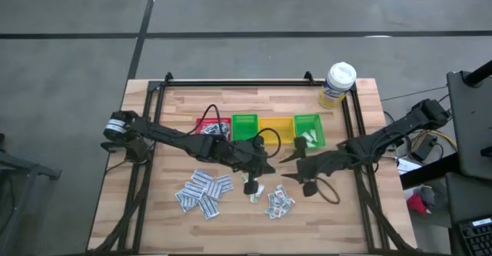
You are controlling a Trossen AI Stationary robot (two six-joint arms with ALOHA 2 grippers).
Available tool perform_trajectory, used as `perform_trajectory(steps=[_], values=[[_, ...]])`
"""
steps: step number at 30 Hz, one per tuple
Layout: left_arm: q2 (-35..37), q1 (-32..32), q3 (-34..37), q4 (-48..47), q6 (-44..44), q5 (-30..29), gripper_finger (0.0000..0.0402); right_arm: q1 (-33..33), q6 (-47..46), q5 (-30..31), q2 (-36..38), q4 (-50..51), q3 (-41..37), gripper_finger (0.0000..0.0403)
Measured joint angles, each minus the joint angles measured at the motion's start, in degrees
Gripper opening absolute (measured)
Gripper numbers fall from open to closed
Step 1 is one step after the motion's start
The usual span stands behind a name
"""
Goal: Pick & Place First Aid Supplies
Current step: Put the green bandage into the right green basket
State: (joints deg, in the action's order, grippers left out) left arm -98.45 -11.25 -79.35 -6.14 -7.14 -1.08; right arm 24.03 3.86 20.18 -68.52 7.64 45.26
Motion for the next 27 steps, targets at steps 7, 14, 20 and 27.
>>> perform_trajectory(steps=[7,14,20,27], values=[[0.0,0.0,0.0,-0.2,0.0,0.3,0.0000,-0.5,0.4,1.1,-5.5,5.7,6.4,0.0189],[0.0,0.0,0.0,-0.7,0.0,0.3,0.0000,-0.6,-3.8,1.0,-9.0,15.9,13.0,0.0149],[0.0,-0.1,0.0,-1.0,0.0,0.3,0.0000,-0.6,-4.1,1.0,-11.1,18.2,15.7,0.0098],[0.0,-0.1,0.0,-2.5,-0.2,0.2,0.0000,-0.6,-4.1,0.9,-11.9,19.3,16.5,0.0034]])
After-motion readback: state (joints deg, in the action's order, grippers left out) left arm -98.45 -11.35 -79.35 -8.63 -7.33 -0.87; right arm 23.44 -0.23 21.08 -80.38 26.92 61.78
